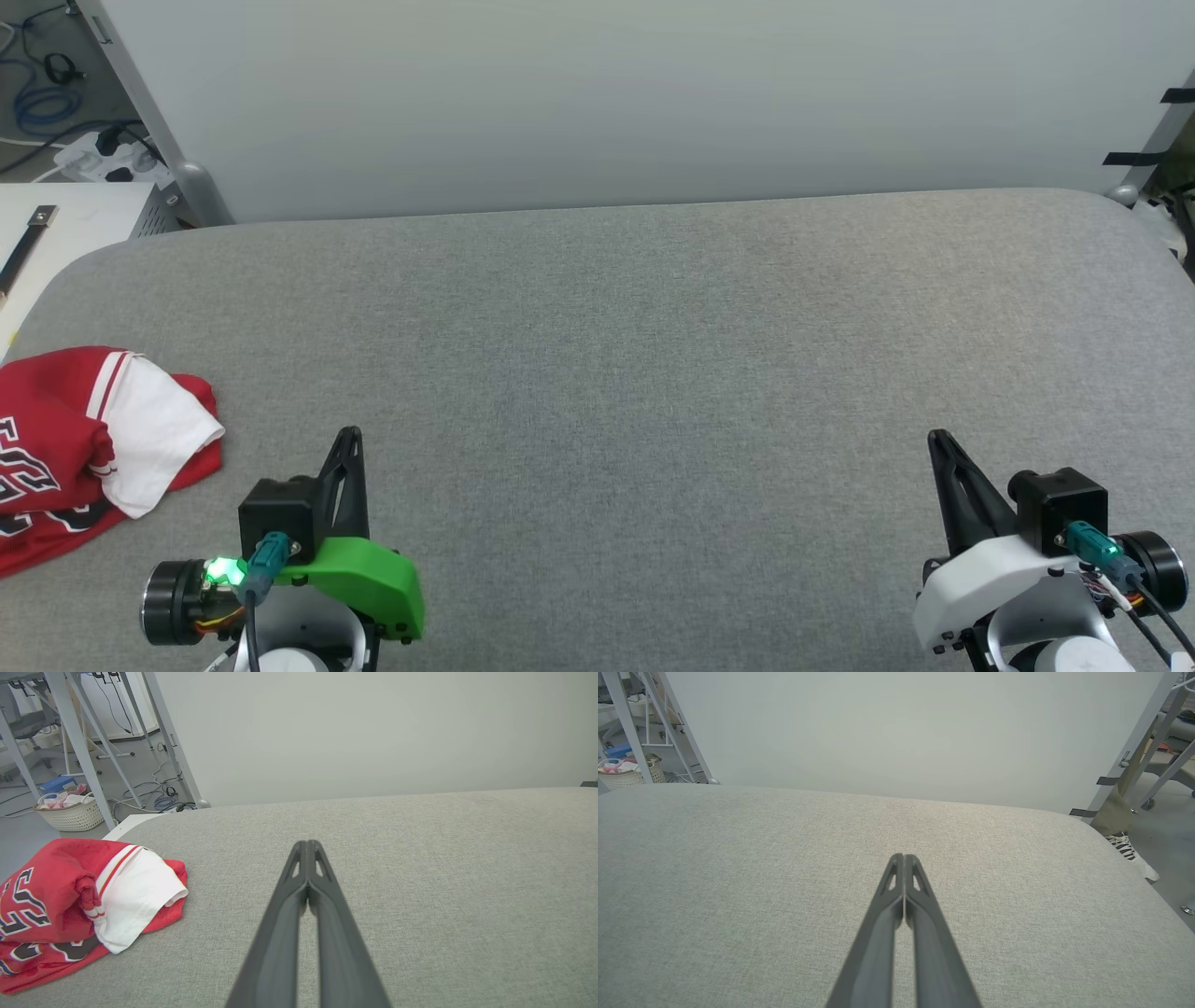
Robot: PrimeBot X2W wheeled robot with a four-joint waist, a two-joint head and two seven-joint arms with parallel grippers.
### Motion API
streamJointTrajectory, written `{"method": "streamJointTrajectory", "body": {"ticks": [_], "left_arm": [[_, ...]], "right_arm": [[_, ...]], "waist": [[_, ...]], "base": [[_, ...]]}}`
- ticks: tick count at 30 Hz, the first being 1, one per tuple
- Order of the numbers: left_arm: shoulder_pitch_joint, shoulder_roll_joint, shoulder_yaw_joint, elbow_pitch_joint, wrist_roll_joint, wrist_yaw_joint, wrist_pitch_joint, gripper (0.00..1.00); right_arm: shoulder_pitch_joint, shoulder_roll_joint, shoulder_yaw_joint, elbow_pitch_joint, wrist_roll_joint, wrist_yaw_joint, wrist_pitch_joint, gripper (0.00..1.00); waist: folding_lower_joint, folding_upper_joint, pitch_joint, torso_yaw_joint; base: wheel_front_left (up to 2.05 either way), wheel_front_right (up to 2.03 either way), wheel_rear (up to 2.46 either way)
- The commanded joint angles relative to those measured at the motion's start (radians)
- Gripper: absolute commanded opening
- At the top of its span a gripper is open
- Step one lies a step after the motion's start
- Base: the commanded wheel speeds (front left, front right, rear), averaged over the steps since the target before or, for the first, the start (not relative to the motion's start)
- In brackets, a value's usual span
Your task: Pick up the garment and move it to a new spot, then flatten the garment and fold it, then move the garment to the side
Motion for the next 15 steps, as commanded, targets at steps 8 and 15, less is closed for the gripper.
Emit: {"method": "streamJointTrajectory", "body": {"ticks": [8,15], "left_arm": [[-0.018,-0.006,0.0,-0.002,0.01,-0.003,-0.001,0.0],[-0.018,-0.006,0.0,-0.002,0.01,-0.003,-0.001,0.0]], "right_arm": [[-0.016,0.002,0.001,0.001,-0.009,-0.001,-0.004,0.0],[-0.016,0.002,0.001,0.001,-0.009,-0.001,-0.004,0.0]], "waist": [[0.0,0.0,0.0,0.0],[0.0,0.0,0.0,0.0]], "base": [[0.0,0.0,0.0],[0.0,0.0,0.0]]}}
